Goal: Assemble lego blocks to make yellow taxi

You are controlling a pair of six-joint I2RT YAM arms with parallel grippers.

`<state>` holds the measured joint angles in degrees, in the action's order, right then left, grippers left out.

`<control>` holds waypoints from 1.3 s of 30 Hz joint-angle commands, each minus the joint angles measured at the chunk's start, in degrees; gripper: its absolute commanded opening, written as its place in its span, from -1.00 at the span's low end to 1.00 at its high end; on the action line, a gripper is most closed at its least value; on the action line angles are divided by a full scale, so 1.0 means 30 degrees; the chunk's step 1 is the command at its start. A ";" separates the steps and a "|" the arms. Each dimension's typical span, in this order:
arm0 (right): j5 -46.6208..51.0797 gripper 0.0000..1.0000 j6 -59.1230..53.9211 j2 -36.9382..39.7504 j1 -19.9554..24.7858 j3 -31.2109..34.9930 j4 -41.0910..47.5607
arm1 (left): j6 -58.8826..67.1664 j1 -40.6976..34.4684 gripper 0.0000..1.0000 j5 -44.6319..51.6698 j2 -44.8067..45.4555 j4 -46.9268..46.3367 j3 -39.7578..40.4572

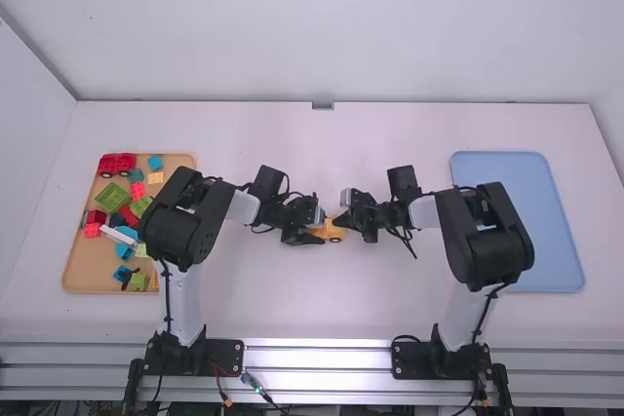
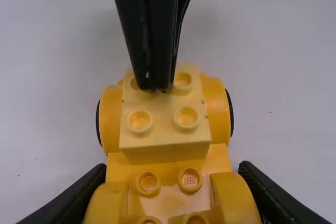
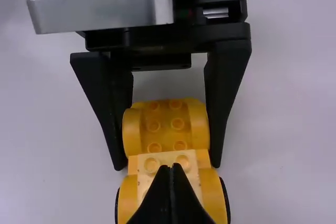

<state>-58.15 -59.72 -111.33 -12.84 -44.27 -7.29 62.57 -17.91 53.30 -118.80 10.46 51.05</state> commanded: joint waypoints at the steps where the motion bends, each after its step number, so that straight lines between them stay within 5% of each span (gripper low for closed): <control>1: 0.1894 -1.00 -0.0211 -0.1056 0.0219 0.0415 0.0015 | -0.0051 -0.0022 0.00 -0.0583 -0.0481 -0.0262 -0.0284; 6: 0.0138 -0.89 -0.0852 0.0284 0.0430 -0.0226 0.0248 | -0.0051 -0.0029 0.04 -0.0568 -0.0481 -0.0270 -0.0284; 7: 0.0036 -0.29 -0.0670 0.0765 0.0430 -0.0386 0.0306 | -0.0051 -0.0029 0.08 -0.0568 -0.0481 -0.0291 -0.0284; 8: 0.0044 0.54 -0.0342 0.1297 0.0437 -0.0597 0.0306 | -0.0044 -0.0029 0.11 -0.0568 -0.0481 -0.0328 -0.0284; 10: 0.0372 0.98 0.0350 0.1960 0.0444 -0.0816 0.0270 | -0.0044 -0.0029 0.17 -0.0568 -0.0481 -0.0321 -0.0284; 13: 0.1406 0.98 0.1100 0.2973 0.0313 -0.1027 0.0525 | -0.0051 -0.0029 0.28 -0.0568 -0.0474 -0.0291 -0.0277; 20: 0.3694 0.98 0.1705 0.4146 -0.0474 -0.0976 0.0583 | -0.0058 -0.0022 0.98 -0.0568 -0.0474 -0.0197 -0.0262; 28: 0.5231 0.98 0.1698 0.4146 -0.1209 -0.1005 0.0568 | -0.3789 0.0670 0.98 -0.0619 0.0874 -0.1836 0.0568; 39: 0.5850 0.98 0.2477 0.4146 -0.1370 -0.1005 -0.0379 | -0.4073 0.4182 0.98 -0.3177 0.3614 -1.6699 0.7694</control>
<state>-40.69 -53.43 -99.53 -16.91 -46.44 -8.25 50.92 -7.40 46.68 -109.73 -35.46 69.14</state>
